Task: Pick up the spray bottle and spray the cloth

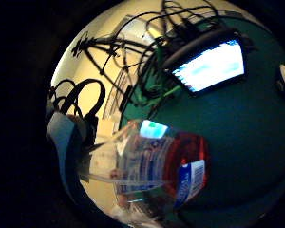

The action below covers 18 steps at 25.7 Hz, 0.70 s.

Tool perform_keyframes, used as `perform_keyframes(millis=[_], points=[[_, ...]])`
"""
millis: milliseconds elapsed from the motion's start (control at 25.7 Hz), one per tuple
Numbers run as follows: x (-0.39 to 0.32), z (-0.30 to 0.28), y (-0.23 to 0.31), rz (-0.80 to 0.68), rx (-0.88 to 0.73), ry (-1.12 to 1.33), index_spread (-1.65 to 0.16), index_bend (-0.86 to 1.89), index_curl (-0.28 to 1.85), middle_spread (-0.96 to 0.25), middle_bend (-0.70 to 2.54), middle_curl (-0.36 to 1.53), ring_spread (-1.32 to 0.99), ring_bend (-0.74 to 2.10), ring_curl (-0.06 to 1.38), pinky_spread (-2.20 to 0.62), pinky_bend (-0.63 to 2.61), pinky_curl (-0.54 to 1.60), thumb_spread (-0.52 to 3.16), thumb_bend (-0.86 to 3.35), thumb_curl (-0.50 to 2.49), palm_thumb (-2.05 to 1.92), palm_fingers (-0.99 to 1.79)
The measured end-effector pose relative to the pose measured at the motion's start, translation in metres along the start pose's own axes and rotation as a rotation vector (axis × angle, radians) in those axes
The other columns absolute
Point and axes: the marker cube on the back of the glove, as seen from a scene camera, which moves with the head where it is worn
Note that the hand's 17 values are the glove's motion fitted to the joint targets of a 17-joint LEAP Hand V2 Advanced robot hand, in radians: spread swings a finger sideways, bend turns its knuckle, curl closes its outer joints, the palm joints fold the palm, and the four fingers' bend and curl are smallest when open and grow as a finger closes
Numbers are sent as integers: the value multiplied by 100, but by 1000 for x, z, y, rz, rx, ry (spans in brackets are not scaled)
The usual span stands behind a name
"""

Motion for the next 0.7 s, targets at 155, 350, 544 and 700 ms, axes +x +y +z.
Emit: perform_keyframes(millis=[155, 350, 544, 700], points=[[-50, -5, 8, -106, -52, -50, -25, 41, 40, -20, 57, 54, -21, 72, 44, -26, 48, 39, 57, 2, 59, 93, 139], [-104, -16, 19, -185, -66, -89, -24, 44, 44, -19, 59, 56, -21, 72, 46, -27, 49, 40, 50, 0, 63, 95, 138], [-156, -20, 23, -239, -133, -111, -23, 45, 47, -20, 60, 57, -21, 73, 47, -28, 50, 41, 45, -1, 66, 96, 137], [-195, -16, 26, -265, -215, -121, -23, 46, 49, -20, 61, 58, -21, 73, 47, -28, 50, 41, 42, -2, 68, 96, 137]])
